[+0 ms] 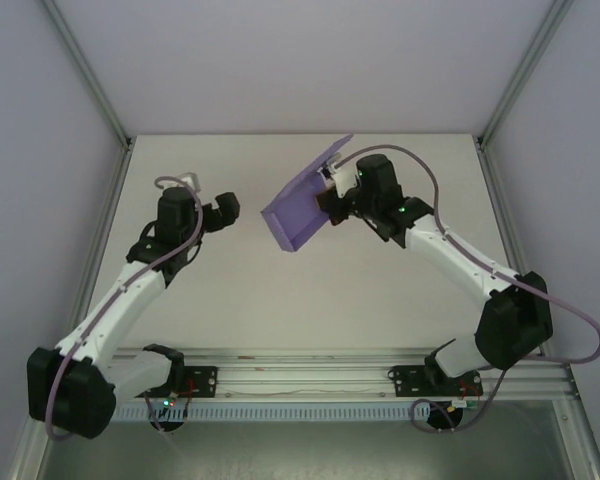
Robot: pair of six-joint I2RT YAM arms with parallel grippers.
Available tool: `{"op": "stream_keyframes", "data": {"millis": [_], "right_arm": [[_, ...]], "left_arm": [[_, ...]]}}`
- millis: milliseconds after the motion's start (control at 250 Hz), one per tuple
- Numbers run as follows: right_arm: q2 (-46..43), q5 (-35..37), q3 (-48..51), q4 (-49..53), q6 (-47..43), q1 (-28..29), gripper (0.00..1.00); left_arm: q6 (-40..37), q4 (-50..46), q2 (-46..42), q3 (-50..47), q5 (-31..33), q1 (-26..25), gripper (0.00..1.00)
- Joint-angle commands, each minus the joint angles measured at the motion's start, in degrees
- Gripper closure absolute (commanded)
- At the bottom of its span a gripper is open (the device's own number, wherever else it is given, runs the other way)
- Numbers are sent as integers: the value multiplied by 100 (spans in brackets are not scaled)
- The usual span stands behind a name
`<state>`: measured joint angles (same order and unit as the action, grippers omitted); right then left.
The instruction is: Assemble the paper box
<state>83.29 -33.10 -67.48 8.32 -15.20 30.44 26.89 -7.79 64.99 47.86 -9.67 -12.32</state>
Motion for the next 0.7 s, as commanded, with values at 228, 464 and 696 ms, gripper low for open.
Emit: {"op": "stream_keyframes", "data": {"millis": [228, 464, 696], "right_arm": [[453, -1181, -223, -814, 496, 329, 100], [839, 258, -474, -405, 333, 622, 100], [1629, 3486, -1033, 223, 754, 1204, 100]], "left_arm": [[-618, 1544, 1401, 743, -3264, -208, 0], [-922, 1245, 1709, 1076, -3245, -564, 0], [-965, 1143, 1877, 1368, -3223, -796, 0]]}}
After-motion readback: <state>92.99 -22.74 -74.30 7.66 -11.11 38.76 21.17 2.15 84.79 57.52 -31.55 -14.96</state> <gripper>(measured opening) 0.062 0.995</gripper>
